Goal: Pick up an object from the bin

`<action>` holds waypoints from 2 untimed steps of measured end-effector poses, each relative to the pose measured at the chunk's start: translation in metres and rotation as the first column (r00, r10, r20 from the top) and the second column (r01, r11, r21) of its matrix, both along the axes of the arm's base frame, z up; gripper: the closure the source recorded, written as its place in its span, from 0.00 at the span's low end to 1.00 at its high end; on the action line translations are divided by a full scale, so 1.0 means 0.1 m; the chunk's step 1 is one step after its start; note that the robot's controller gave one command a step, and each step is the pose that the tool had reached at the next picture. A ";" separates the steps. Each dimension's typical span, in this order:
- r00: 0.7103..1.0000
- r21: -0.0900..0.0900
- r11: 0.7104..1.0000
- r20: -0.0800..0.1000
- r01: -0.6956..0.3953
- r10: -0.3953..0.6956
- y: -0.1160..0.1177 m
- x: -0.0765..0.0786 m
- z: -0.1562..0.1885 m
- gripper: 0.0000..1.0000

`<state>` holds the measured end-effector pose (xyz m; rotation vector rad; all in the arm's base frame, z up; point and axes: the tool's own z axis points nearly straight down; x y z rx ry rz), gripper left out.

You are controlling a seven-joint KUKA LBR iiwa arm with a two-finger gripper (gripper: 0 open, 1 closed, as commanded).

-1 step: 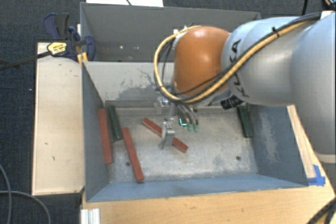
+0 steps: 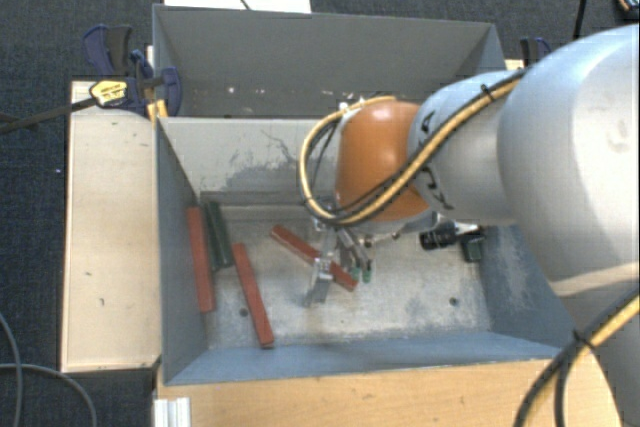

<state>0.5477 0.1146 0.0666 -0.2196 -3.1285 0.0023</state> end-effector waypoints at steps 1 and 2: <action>1.000 0.002 1.000 0.004 0.003 -0.003 0.00 0.00 0.00 0.00; 1.000 0.003 1.000 0.005 0.008 -0.008 0.01 0.01 0.01 0.00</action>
Offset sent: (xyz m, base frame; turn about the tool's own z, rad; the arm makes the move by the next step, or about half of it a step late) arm 0.0000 0.0000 0.0000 0.0000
